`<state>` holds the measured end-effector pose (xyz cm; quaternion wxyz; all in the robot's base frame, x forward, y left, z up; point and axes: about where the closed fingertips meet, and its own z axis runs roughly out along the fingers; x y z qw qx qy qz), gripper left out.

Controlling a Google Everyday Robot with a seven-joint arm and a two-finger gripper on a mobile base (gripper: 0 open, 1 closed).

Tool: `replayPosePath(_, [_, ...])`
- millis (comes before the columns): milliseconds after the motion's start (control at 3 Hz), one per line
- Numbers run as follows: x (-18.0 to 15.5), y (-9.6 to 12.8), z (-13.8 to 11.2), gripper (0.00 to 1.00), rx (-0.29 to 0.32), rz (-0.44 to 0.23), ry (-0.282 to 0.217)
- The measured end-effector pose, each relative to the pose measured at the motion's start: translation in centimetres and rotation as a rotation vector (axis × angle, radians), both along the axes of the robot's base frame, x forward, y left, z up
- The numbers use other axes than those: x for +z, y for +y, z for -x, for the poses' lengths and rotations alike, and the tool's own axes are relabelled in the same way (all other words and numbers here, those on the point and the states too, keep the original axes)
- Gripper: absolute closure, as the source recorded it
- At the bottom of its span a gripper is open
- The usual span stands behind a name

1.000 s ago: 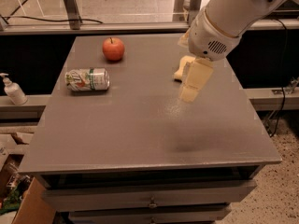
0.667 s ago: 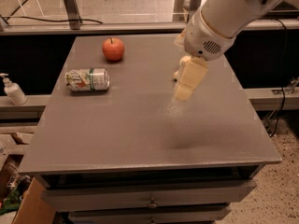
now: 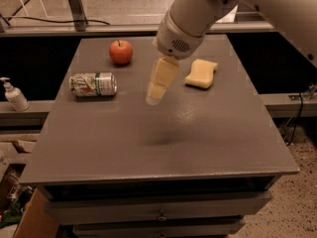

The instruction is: Place 7up can upright

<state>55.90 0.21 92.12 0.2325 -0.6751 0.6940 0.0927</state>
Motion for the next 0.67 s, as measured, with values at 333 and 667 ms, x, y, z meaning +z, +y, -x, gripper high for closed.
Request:
replayPosePath(333, [-0.6,3.9,-1.7,0.00,0.026,-0.022,0.009])
replayPosePath(667, [-1.4,7.2,-3.2,0.00,0.051,-0.023,0.012])
